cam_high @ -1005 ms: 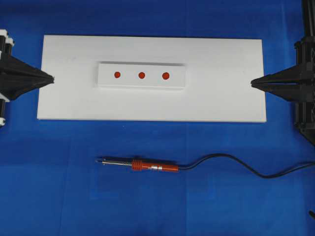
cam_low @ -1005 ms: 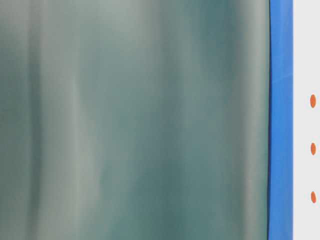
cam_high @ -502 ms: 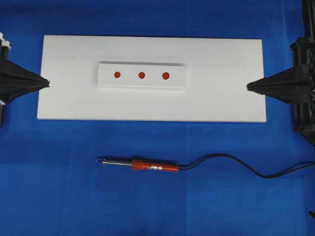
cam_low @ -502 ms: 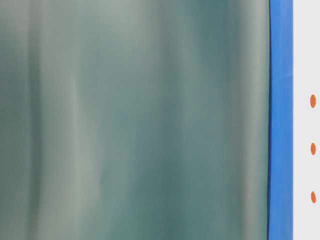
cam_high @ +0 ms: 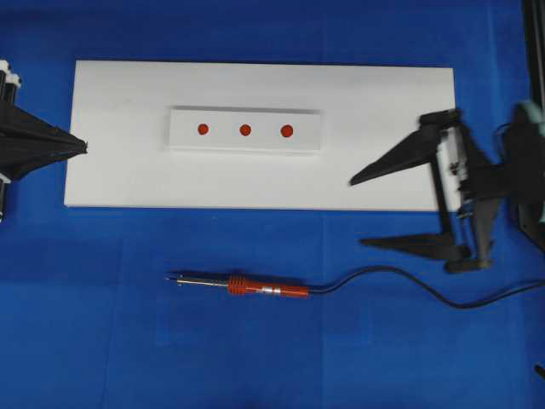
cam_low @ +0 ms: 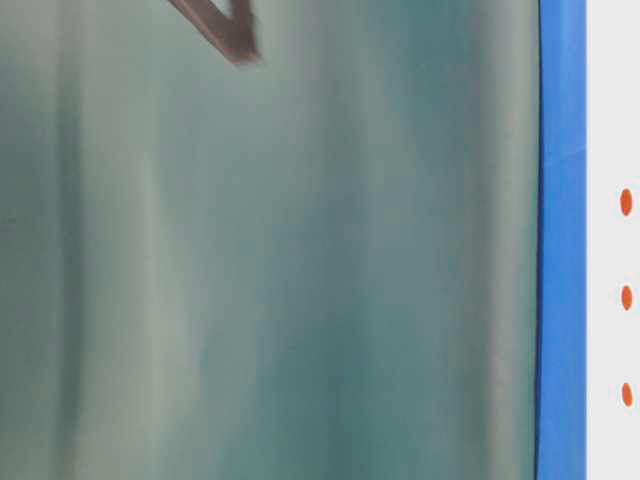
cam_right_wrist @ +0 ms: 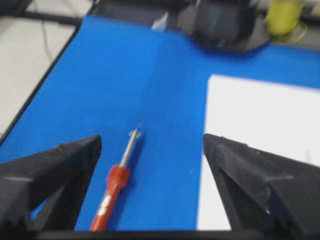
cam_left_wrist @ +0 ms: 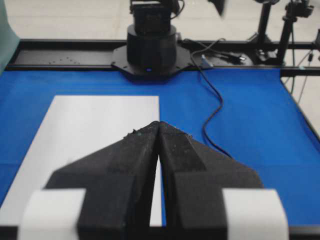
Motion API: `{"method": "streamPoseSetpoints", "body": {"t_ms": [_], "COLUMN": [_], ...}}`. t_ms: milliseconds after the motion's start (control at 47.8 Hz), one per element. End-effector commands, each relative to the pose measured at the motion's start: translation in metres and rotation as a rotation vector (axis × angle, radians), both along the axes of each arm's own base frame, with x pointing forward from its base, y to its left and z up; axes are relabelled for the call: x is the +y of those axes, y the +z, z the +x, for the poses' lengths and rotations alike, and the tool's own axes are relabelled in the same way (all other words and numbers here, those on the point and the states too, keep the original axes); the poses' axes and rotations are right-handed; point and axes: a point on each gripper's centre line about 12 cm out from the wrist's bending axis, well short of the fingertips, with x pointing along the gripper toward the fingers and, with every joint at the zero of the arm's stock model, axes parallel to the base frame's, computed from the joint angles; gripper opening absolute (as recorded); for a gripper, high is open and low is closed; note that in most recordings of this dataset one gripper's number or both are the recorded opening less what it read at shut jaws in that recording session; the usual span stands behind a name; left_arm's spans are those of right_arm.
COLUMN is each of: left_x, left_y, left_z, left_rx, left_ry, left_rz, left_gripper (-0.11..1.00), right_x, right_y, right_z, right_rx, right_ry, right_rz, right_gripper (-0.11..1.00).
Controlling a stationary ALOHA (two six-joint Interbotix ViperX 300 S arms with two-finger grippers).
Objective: Touch the tip of the soldering iron to the mark.
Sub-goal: 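Move the right gripper down onto the red soldering iron handle and close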
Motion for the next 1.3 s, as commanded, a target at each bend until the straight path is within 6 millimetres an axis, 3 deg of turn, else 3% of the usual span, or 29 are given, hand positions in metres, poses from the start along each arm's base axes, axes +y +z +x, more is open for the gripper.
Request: {"method": "streamPoseSetpoints", "body": {"t_ms": [0,126,502,942,1277], "left_x": [0.0,0.0,0.0,0.0,0.0], "left_y": [0.004,0.004,0.003,0.001,0.001], "left_z": [0.001,0.001,0.0,-0.001,-0.001], "left_rx": [-0.012,-0.014,-0.015,-0.012,-0.013], "left_ry": [-0.002,-0.002,-0.002,-0.002,0.002], "left_rz": [-0.002,0.0,-0.001,0.004,0.01], "left_gripper": [0.0,0.0,0.0,0.0,0.0], "right_x": [0.003,0.012,0.037,0.054,0.064], "right_y": [-0.001,-0.018,-0.087,-0.148,-0.176], "right_z": [0.019,0.042,0.097,0.125,0.138], "right_rx": [0.041,0.146,0.4,0.461,0.448], "right_ry": [-0.009,-0.01,-0.018,-0.037,-0.058], "right_rz": [0.034,0.064,0.096,0.134,0.177], "right_gripper": [0.93,0.87,0.87,0.87,0.86]}}
